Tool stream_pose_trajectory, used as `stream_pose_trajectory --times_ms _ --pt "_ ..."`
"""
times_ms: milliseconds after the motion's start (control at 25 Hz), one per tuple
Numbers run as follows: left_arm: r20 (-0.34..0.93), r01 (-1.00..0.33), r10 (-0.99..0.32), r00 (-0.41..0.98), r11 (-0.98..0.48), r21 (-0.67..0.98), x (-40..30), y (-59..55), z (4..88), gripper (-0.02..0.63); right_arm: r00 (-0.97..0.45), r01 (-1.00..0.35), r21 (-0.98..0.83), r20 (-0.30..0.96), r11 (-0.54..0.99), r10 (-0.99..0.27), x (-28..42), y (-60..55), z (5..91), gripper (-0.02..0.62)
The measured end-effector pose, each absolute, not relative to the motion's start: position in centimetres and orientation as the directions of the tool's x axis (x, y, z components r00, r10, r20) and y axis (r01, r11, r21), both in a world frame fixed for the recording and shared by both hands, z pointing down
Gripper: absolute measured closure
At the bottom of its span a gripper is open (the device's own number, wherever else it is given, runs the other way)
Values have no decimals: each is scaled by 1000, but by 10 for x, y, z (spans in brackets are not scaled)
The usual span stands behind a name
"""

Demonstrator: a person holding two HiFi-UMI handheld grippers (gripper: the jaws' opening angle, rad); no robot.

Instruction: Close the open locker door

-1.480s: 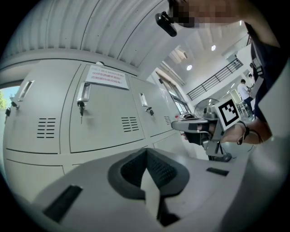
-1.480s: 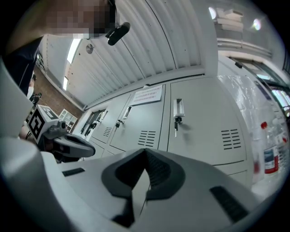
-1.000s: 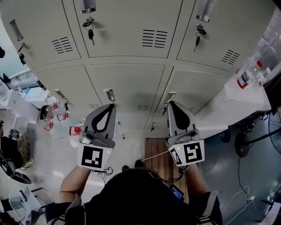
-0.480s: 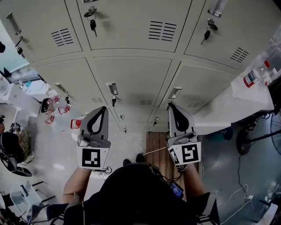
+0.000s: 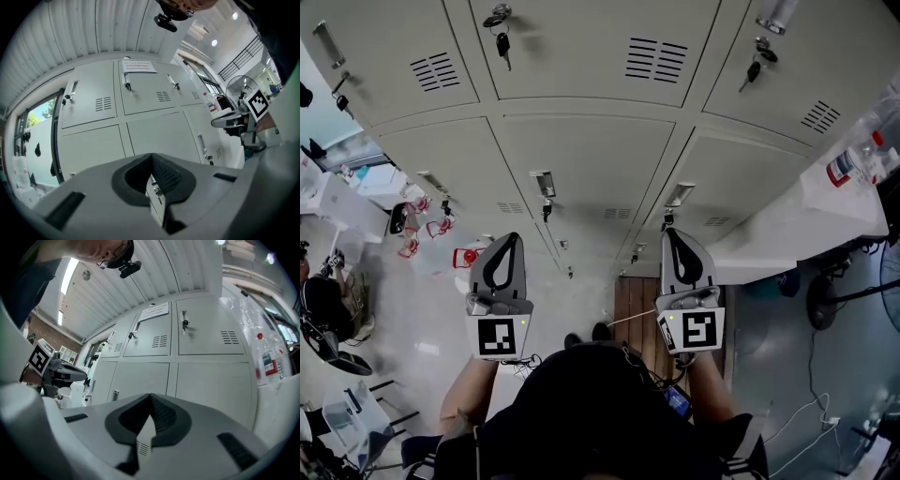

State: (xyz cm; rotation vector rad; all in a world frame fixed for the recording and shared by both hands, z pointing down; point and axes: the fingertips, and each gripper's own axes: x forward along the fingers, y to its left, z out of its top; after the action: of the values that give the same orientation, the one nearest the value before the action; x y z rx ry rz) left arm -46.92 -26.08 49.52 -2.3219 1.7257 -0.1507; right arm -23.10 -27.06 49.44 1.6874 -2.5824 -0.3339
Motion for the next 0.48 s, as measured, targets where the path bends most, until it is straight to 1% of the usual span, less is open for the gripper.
stream_pose_trajectory --times_ms 200,320,480 --pt "-33 -929 -956 291 -274 -250 -471 -262 512 603 -397 -902 207 -59 378 -916 -232 -272 502 595" --pt "6 -925 -958 287 -279 -257 -473 -259 525 603 -393 -905 198 -47 377 -918 -233 -271 506 595" --pt "0 -929 -960 281 -272 -251 -474 -259 527 603 -392 -905 196 -39 378 -919 -234 -271 511 595"
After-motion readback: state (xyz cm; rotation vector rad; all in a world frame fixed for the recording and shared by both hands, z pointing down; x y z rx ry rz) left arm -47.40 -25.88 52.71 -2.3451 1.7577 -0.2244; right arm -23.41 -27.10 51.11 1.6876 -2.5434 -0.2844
